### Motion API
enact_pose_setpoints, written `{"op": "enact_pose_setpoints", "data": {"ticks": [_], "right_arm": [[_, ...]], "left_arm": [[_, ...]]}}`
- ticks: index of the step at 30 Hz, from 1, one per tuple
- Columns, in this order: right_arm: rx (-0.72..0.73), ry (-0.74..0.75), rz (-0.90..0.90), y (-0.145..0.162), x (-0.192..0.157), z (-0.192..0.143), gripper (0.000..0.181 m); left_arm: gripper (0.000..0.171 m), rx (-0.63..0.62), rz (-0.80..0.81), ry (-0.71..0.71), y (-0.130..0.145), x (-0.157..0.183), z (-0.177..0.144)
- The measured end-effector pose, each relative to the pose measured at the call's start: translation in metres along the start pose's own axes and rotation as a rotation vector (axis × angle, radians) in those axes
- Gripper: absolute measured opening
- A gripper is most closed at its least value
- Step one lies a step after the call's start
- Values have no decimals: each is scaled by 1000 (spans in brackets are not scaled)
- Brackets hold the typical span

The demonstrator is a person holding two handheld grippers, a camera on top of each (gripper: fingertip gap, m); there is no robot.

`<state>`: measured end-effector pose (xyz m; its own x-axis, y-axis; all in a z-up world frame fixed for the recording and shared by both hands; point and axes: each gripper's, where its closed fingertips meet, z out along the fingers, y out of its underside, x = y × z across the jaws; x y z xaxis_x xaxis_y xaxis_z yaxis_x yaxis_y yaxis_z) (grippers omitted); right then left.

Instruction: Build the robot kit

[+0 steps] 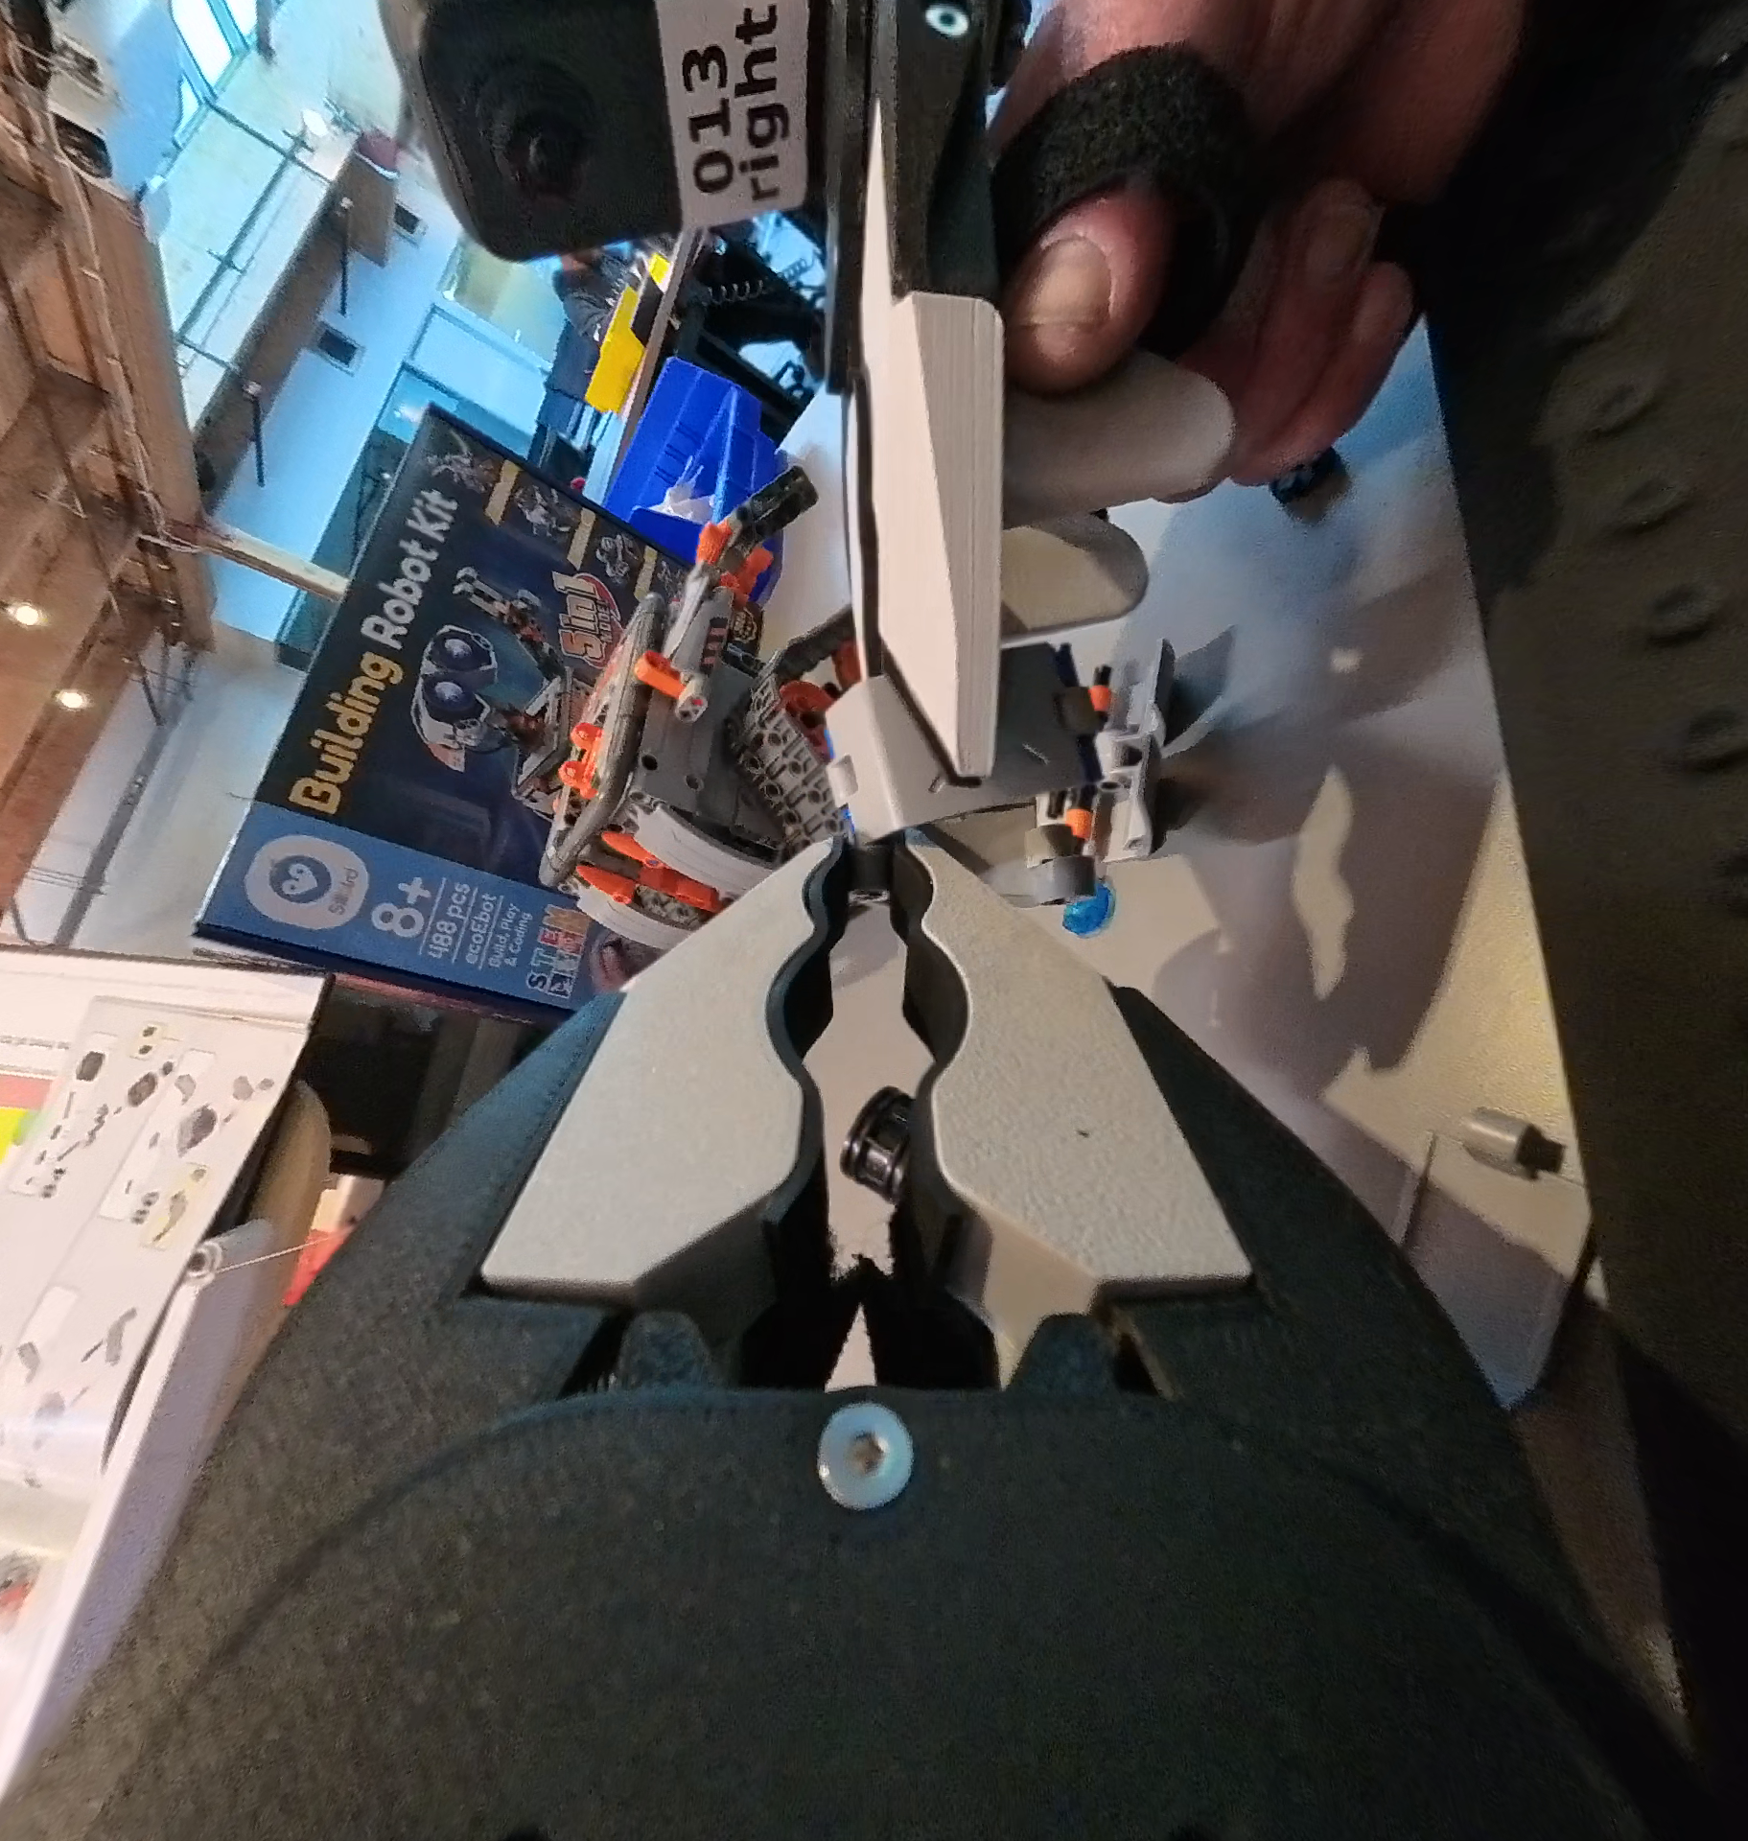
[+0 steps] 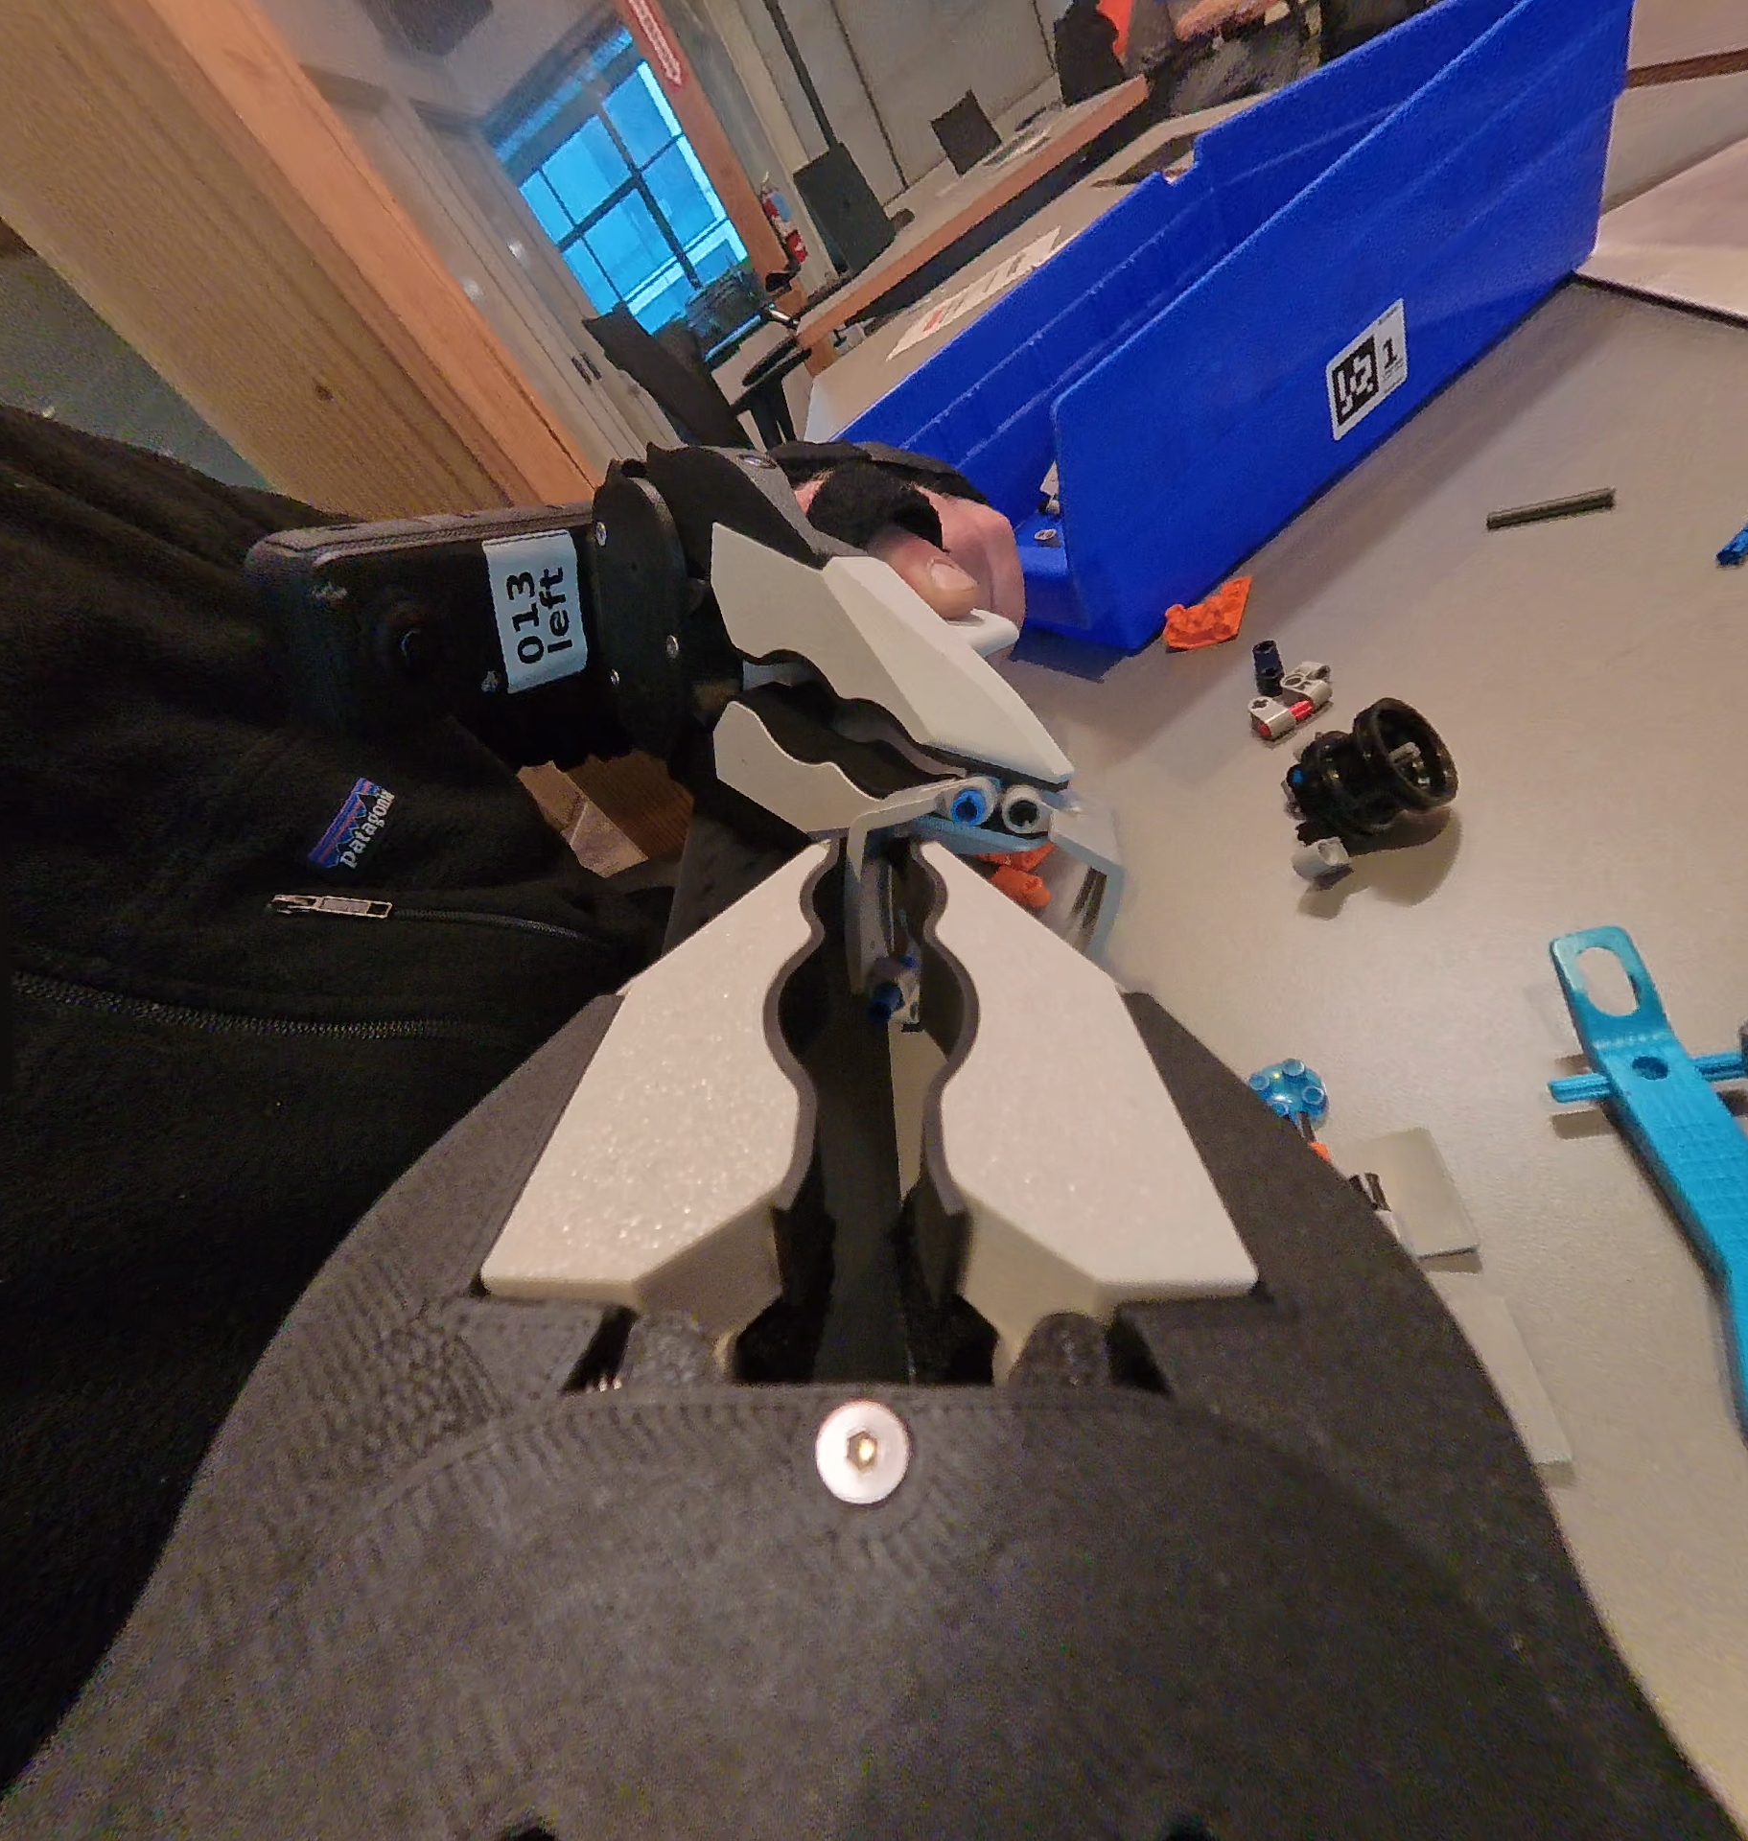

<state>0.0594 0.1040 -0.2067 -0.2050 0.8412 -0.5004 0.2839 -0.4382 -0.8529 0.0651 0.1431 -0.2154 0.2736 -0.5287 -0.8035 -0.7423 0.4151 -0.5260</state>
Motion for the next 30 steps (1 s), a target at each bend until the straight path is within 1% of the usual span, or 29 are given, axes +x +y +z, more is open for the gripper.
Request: {"op": "enact_pose_setpoints", "data": {"ticks": [2,3,11,12,18,25,27,30], "right_arm": [[3,-2,13,0,1,1,10],[5,-2,21,0,2,0,15],[47,-24,55,-5,4,-4,14],[48,-24,50,-4,4,-4,7],[55,-12,43,-6,5,-7,2],[84,-38,46,-12,0,-9,1],[74,-46,47,-11,0,-9,1],[54,-17,20,-9,3,-8,1]], "left_arm": [[5,8,-18,9,1,1,-1],[5,11,-22,13,1,1,-1],[5,13,-22,20,0,4,1],[5,13,-22,18,0,4,1],[5,11,-27,2,-1,0,2],[4,27,-61,-3,-7,-5,0],[4,25,-70,8,-7,-5,0],[4,1,-54,20,-4,-3,2]]}}
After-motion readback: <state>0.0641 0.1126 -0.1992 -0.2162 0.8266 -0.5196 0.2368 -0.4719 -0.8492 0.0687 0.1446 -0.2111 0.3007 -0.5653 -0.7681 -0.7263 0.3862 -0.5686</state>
